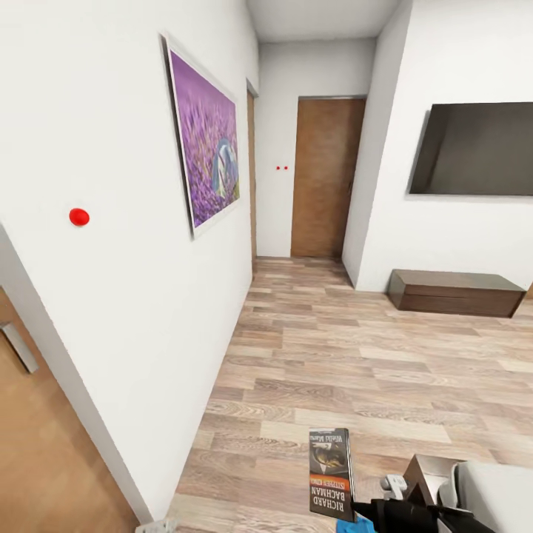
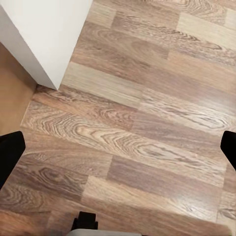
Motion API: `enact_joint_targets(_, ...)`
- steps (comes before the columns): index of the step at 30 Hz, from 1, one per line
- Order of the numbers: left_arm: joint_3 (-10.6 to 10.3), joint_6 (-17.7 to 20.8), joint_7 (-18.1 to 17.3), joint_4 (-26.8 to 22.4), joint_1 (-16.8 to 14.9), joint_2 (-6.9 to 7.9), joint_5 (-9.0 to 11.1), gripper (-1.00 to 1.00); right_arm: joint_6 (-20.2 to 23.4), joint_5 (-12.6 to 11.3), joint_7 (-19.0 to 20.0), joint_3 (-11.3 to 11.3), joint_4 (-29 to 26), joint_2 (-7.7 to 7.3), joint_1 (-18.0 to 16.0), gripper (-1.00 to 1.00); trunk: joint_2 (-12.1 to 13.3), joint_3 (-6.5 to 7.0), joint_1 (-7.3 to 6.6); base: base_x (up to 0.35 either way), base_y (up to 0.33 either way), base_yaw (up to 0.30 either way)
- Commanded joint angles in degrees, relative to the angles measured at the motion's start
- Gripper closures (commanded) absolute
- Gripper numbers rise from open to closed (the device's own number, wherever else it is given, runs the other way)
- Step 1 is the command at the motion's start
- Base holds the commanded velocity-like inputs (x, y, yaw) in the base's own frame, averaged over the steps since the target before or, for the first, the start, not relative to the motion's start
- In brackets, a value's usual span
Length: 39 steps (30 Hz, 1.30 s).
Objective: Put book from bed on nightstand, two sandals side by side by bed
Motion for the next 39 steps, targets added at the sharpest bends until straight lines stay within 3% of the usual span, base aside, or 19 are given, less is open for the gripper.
enact_joint_targets(1, -0.27, -0.20, -0.25, 0.08, -0.06, 0.02, 0.59, -1.00, 0.60, -0.62, 0.16, 0.25, -0.05, -0.03, -0.04, 1.00, -0.13, -0.13, 0.04, 0.000, 0.000, 0.029)
enact_joint_targets(39, -0.27, -0.20, -0.25, 0.08, -0.06, 0.05, 0.59, -1.00, 0.60, -0.63, 0.16, 0.25, -0.05, -0.03, -0.03, 1.00, -0.13, -0.13, 0.04, 0.278, 0.008, 0.001)
